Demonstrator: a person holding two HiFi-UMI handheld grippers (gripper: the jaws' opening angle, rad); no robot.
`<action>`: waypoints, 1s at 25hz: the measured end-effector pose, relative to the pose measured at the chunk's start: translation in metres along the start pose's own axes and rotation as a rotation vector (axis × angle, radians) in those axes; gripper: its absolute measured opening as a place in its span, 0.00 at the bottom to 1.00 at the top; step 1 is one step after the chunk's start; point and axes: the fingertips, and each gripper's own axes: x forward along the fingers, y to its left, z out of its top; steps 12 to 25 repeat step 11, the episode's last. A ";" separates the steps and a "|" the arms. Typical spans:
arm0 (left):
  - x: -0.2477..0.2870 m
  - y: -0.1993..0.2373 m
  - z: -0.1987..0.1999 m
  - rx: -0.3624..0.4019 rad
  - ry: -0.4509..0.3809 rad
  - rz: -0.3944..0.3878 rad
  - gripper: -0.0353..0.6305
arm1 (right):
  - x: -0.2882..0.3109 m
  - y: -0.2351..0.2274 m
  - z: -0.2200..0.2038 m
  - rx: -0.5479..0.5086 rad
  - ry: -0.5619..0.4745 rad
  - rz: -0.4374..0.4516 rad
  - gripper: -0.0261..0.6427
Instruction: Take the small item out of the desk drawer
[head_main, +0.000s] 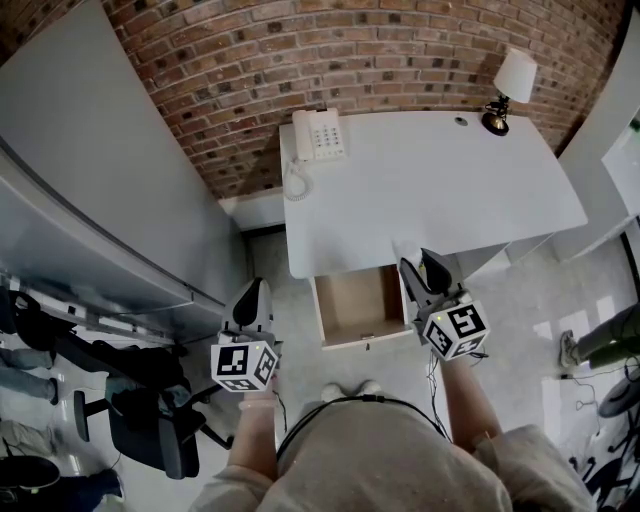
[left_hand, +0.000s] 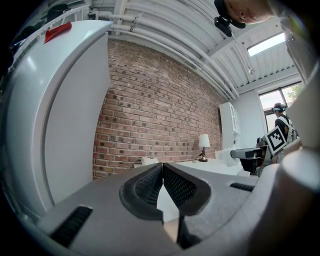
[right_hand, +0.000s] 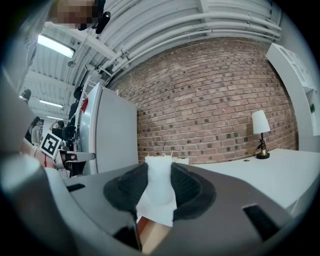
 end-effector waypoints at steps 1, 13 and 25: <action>0.000 0.000 0.000 0.000 0.000 0.000 0.06 | 0.000 0.000 0.000 0.000 0.000 0.000 0.26; -0.002 -0.001 0.001 0.002 0.000 -0.003 0.06 | -0.004 0.001 0.000 -0.002 0.003 -0.003 0.26; -0.002 -0.001 0.001 0.002 0.000 -0.003 0.06 | -0.004 0.001 0.000 -0.002 0.003 -0.003 0.26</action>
